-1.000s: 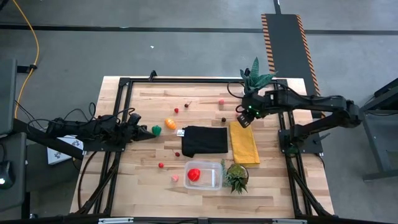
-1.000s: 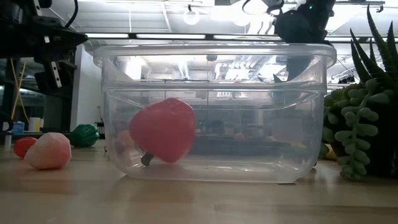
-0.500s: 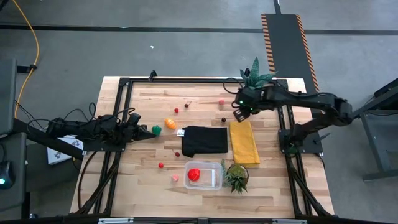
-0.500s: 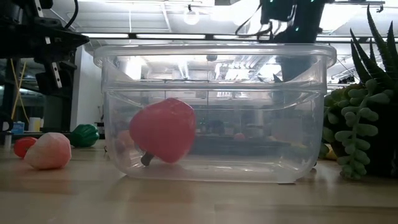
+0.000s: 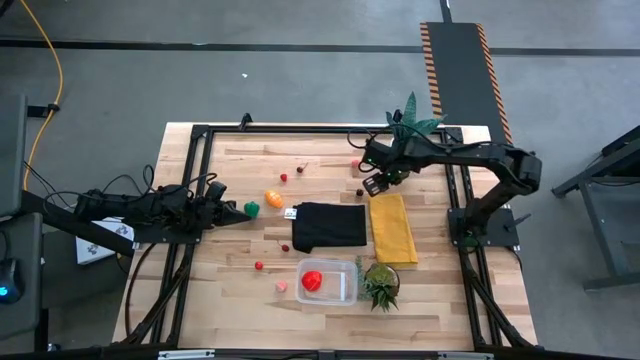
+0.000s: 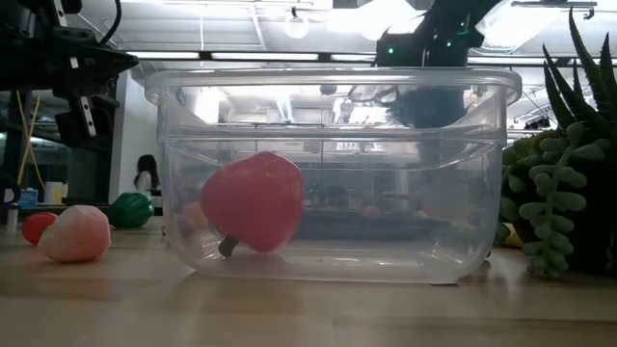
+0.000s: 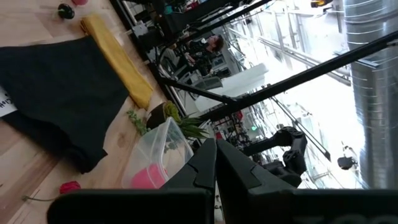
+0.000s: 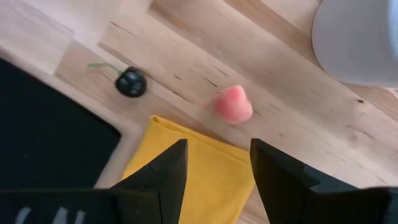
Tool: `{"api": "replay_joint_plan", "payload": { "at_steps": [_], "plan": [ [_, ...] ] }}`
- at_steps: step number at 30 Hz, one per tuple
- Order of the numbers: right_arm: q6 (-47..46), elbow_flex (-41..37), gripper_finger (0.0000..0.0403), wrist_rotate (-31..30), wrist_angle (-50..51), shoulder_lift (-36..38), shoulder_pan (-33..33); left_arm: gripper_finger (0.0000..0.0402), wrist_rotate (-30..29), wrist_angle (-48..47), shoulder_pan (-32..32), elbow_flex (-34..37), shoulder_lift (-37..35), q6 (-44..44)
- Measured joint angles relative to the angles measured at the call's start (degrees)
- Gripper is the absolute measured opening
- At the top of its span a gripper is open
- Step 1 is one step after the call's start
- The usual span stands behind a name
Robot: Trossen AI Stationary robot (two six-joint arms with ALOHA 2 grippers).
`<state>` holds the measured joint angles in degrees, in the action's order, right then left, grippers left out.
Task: Pick and placing Produce into tupperware
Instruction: Put the middle peach into the transparent bin
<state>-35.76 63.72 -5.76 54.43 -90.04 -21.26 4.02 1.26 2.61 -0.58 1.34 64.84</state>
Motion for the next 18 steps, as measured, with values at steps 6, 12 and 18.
{"api": "replay_joint_plan", "payload": {
  "at_steps": [6,12,18],
  "plan": [
    [2.67,0.0,0.0165,0.32,0.12,-1.22,-1.75,0.0001,0.58,0.03,0.0,0.0,0.0,0.0],
    [2.21,-0.16,0.0165,0.33,-0.07,-1.22,-3.94,0.0001,0.89,0.15,0.0,0.01,0.0,0.0],
    [-1.16,-5.06,0.0165,2.46,-3.99,-1.2,-4.37,0.0001,0.89,0.17,0.0,0.0,0.01,0.0]
  ]
}}
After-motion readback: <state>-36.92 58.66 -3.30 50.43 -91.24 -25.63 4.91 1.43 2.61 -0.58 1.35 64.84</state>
